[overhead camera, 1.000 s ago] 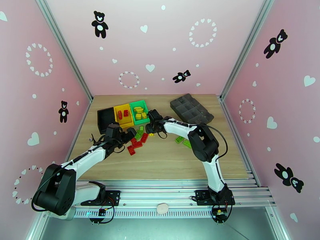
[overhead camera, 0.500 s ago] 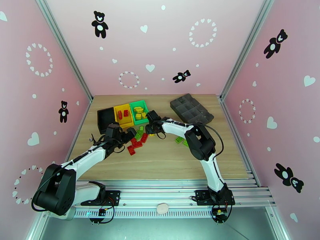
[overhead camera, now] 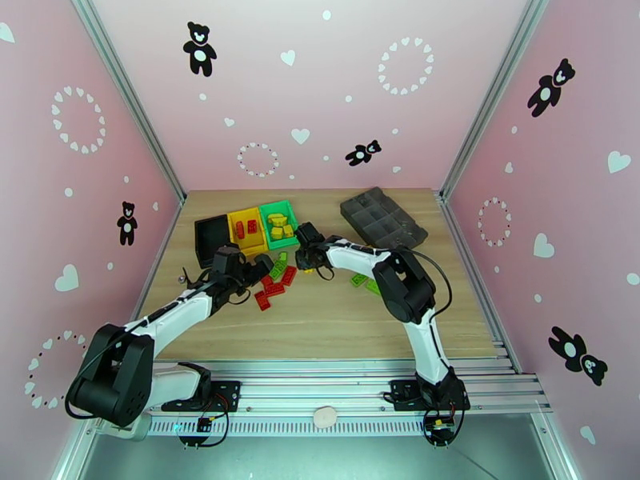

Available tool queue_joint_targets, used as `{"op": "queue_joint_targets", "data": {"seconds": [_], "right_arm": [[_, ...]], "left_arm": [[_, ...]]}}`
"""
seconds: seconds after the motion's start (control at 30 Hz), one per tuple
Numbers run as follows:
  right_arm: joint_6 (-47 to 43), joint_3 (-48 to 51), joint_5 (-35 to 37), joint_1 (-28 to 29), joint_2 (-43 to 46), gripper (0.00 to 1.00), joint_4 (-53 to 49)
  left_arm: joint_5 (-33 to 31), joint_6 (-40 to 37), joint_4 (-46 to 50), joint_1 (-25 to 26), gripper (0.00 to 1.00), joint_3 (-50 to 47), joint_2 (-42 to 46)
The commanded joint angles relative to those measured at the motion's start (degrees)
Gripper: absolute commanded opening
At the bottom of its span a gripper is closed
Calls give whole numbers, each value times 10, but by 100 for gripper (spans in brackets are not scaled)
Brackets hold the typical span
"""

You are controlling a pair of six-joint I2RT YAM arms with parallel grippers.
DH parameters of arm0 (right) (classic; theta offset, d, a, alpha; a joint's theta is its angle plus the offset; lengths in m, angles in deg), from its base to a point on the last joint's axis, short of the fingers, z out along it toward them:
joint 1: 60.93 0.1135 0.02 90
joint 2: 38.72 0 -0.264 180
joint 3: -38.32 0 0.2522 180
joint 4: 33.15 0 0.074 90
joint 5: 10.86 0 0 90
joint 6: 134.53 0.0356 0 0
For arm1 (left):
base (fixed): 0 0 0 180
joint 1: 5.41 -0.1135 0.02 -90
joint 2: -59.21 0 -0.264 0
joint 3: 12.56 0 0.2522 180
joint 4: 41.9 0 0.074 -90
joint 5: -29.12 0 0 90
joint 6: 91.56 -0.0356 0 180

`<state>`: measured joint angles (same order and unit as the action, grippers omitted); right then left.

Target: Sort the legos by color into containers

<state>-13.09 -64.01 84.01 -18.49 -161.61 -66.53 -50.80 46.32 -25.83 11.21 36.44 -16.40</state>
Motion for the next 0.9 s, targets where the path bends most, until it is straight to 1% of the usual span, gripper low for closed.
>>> {"op": "queue_joint_targets", "data": {"seconds": [0.0, 0.2, 0.4, 0.63, 0.87], "right_arm": [[-2, 8, 1, 4, 48, 32, 3], [-2, -13, -38, -3, 56, 31, 14], [3, -78, -65, -15, 27, 31, 5], [18, -187, -91, -28, -33, 30, -4], [30, -317, -96, -33, -114, 32, -23]], "left_arm": [[28, -2, -13, 3, 98, 29, -19], [59, 8, -36, -4, 98, 64, -49], [97, 22, -47, -44, 97, 105, -73], [125, 40, -58, -81, 97, 147, -99], [139, 65, -86, -97, 97, 156, -118]]}}
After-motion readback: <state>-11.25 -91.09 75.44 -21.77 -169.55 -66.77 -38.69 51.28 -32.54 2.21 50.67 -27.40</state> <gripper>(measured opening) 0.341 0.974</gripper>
